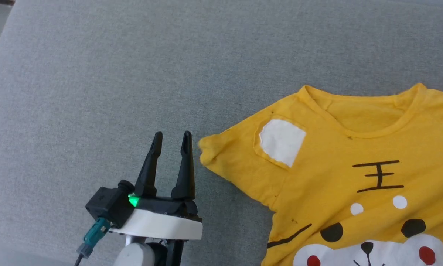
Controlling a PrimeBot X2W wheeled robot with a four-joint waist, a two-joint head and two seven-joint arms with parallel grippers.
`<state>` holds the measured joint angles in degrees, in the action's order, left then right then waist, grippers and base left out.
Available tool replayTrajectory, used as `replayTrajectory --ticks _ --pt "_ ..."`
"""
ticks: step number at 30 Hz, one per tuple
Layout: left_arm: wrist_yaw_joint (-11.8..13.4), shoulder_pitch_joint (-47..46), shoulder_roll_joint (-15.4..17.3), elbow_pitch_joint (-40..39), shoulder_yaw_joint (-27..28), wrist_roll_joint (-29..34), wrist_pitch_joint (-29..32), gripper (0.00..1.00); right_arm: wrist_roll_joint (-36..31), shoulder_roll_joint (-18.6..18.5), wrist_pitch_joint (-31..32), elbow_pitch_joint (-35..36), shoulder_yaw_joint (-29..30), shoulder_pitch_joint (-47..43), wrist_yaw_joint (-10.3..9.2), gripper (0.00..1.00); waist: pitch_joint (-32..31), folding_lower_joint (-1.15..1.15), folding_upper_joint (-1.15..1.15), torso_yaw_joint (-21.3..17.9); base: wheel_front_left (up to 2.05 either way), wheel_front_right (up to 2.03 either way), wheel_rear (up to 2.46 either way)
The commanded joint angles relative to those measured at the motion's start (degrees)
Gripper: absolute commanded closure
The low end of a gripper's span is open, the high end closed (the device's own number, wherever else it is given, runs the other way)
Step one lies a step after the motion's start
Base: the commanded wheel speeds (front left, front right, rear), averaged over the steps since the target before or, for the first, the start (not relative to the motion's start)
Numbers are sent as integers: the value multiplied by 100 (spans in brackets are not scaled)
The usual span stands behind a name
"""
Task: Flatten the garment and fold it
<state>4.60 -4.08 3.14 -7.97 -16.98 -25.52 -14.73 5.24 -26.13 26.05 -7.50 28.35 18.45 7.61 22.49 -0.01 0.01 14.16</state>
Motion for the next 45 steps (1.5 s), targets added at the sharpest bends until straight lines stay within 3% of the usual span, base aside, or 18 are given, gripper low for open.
replayTrajectory --ticks 1,4,5,6,11,15,20,23,31,39,45 --pt "-26 39 -25 43 8 40 -27 0 -37 73 -70 -67 33 -78 -12 100 -39 1 -1 -59 0 0 0" --pt "-54 26 -25 143 -49 20 -27 0 -198 233 -385 -333 142 -133 -12 100 -28 1 -1 -87 0 0 0" --pt "-64 9 -25 189 -70 9 -27 0 -244 302 -507 -421 140 -115 -12 40 -37 1 -1 -105 0 0 0" --pt "-74 -10 -25 238 -86 20 -27 0 -251 377 -627 -491 106 -83 -12 0 -60 1 -1 -133 0 0 0" --pt "-69 -58 24 365 -67 78 -27 0 16 706 -1352 -304 -118 118 -12 0 -252 1 -1 -333 0 0 0" --pt "-8 -18 128 324 -25 141 0 0 367 1093 -1927 662 -284 -142 -12 0 -424 1 -1 -473 0 0 0" --pt "68 120 214 203 -5 163 63 0 416 1948 -2376 2025 -493 -1147 -12 0 -503 1 -1 -600 0 0 0" --pt "149 229 277 191 0 197 165 0 480 2254 -2530 2494 -655 -1733 -12 0 -503 1 -1 -696 0 0 0" --pt "386 128 713 125 -57 491 1142 0 875 2323 -2739 2552 -896 -2193 -12 0 -473 1 -1 -980 0 0 0" --pt "349 -235 1130 5 -81 376 2517 0 838 2324 -2730 2549 -925 -2049 -12 0 -338 1 -1 -1087 0 0 0" --pt "347 -499 1245 258 -103 312 3058 0 910 2325 -2714 2532 -1013 -2029 -12 0 -156 1 -1 -1124 0 0 0"
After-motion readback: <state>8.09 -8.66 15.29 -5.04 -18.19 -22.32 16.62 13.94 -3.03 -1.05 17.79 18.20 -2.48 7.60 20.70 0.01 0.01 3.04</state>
